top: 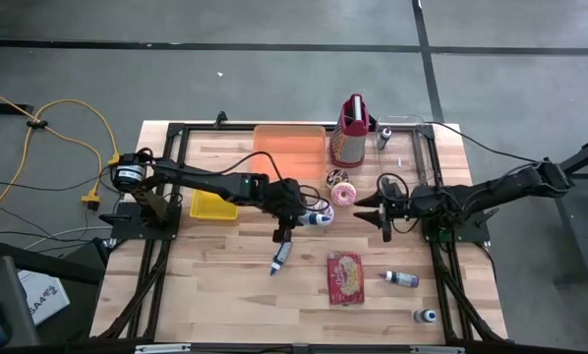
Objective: Pick & Place Food Item
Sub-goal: Put the left blue food coloring bottle into the transparent bin
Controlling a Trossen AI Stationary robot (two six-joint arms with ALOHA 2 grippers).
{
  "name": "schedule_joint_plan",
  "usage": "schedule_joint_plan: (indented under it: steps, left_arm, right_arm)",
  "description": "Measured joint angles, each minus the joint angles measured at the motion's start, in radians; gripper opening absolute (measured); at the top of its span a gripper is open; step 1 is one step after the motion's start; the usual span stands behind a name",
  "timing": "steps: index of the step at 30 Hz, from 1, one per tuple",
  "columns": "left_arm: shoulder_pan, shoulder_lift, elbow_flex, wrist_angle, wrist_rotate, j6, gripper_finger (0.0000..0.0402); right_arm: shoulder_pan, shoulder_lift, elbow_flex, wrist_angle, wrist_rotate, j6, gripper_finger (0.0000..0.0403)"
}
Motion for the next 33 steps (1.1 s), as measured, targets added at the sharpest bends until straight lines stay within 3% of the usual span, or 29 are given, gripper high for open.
schedule_joint_plan:
  steps: [9, 16, 33]
  left_arm:
    - [-0.003, 0.0, 0.0, 0.074, 0.0, -0.002, 0.0146]
    - [-0.002, 0.0, 0.0, 0.145, -0.001, -0.002, 0.0146]
    - [-0.002, 0.0, 0.0, 0.185, -0.048, 0.017, 0.0146]
  right_arm:
    - [-0.002, 0.121, 0.0, 0.069, -0.009, -0.111, 0.0152]
    - [-0.002, 0.262, 0.0, 0.233, 0.031, -0.213, 0.0152]
    - [-0.028, 0.442, 0.0, 0.483, 0.006, -0.247, 0.0152]
